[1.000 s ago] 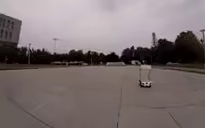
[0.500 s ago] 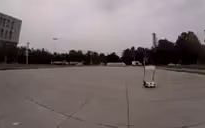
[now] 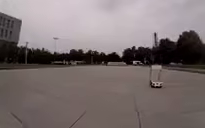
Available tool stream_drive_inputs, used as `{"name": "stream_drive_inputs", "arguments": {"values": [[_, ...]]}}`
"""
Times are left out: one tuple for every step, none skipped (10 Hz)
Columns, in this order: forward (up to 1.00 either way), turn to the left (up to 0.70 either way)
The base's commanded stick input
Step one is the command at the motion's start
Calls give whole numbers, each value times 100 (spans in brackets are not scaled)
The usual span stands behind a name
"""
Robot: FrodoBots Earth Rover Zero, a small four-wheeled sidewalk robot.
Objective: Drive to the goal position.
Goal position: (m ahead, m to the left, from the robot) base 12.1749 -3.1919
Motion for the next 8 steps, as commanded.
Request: {"name": "stream_drive_inputs", "arguments": {"values": [[100,0],[100,0],[100,0],[100,0],[100,0],[100,0],[100,-27],[100,-27]]}}
